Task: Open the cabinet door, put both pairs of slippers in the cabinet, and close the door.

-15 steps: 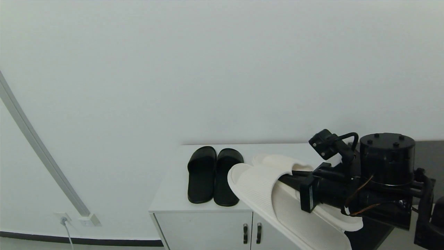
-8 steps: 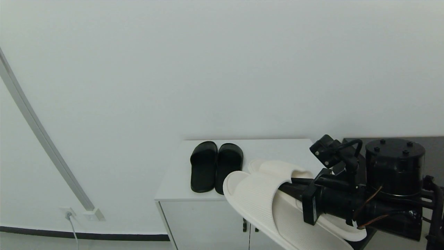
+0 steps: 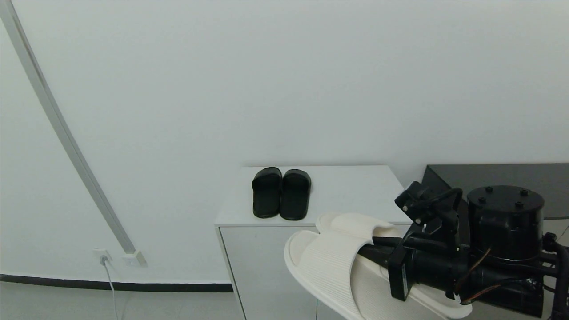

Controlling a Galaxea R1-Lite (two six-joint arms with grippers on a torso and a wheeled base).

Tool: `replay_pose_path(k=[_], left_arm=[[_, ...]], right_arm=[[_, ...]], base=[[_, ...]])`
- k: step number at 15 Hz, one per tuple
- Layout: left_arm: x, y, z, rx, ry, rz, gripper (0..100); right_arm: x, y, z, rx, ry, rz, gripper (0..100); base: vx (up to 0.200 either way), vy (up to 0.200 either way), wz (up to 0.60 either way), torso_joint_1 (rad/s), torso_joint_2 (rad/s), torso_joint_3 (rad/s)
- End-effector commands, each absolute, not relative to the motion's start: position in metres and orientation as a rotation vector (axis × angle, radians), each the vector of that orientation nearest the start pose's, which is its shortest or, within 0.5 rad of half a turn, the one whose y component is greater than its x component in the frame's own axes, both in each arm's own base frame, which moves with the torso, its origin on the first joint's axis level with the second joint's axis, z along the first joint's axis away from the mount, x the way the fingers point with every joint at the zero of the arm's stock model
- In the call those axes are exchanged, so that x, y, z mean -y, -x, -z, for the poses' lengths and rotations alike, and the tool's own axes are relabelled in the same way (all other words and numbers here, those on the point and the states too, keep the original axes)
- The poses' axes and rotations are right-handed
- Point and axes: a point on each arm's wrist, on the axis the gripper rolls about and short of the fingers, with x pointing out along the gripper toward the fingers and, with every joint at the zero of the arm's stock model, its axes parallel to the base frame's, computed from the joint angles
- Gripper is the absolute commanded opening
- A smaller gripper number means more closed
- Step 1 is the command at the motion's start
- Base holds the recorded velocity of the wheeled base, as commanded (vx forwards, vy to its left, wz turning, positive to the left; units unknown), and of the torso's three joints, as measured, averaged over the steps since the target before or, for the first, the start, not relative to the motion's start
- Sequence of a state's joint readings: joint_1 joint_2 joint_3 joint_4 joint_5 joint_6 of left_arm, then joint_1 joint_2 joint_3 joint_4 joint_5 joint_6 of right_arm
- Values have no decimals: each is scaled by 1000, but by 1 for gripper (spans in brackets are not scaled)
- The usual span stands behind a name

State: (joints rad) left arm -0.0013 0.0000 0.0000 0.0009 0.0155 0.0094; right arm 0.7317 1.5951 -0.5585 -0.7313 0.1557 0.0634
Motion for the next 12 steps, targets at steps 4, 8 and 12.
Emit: replay_pose_path(k=[4,8,12], left_arm=[[0,23,-75,-2,-9,-14,0],[0,23,-75,-2,-9,-15,0],[0,23,-75,-2,-9,-15,0]], right_arm=[[-173,-189,-150,-353,54,-865,0],[-174,-189,-148,-356,68,-868,0],[-174,-190,-147,-359,69,-867,0]], base=[[0,0,0,0,0,0],[0,0,0,0,0,0],[0,0,0,0,0,0]])
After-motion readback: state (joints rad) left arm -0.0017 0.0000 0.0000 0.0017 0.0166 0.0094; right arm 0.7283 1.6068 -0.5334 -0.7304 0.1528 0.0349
